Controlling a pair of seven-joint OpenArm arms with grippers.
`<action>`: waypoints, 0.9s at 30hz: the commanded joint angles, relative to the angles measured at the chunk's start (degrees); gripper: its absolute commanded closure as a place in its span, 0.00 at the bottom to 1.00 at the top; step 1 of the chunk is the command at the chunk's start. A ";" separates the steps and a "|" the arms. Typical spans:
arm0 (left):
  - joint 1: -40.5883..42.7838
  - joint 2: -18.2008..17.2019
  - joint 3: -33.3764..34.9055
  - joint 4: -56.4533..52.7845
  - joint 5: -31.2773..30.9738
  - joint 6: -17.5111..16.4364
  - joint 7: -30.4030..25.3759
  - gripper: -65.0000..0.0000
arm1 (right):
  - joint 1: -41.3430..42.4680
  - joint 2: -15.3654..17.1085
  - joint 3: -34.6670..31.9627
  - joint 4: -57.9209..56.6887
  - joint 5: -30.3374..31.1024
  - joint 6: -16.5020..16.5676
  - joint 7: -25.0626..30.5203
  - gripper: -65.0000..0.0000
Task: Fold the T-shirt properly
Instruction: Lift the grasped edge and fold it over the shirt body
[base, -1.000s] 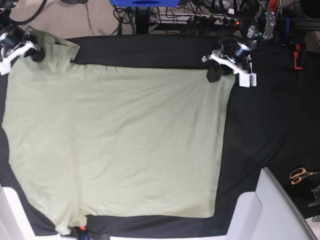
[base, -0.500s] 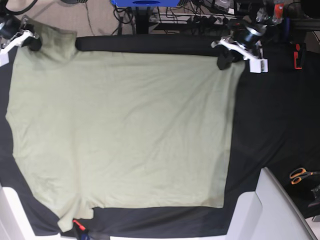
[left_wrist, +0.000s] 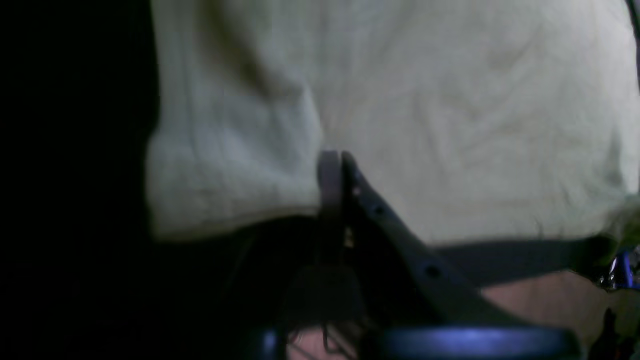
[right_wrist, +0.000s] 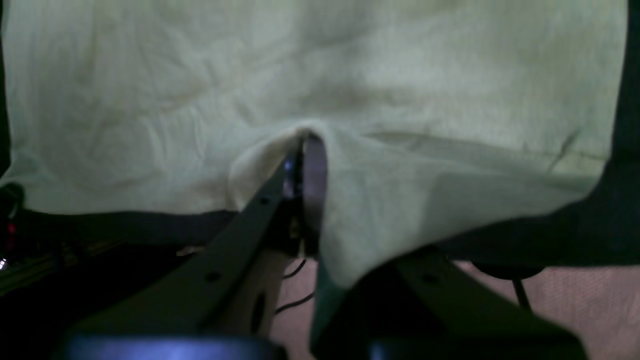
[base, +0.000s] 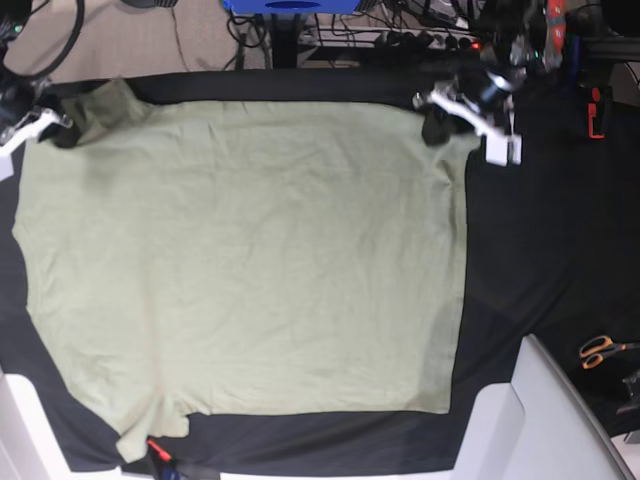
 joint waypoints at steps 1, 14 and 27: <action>-0.98 0.00 -0.44 0.96 -0.35 -0.38 0.53 1.00 | 1.21 0.87 0.24 0.79 1.14 -0.07 0.60 1.00; -13.29 0.00 0.09 -3.26 -0.35 -0.38 9.84 1.00 | 10.36 7.55 -5.29 -12.39 1.05 -2.70 4.20 1.00; -20.76 -0.35 2.81 -10.99 -0.35 -0.38 9.76 1.00 | 18.97 12.29 -14.79 -25.67 1.05 -2.70 13.88 1.00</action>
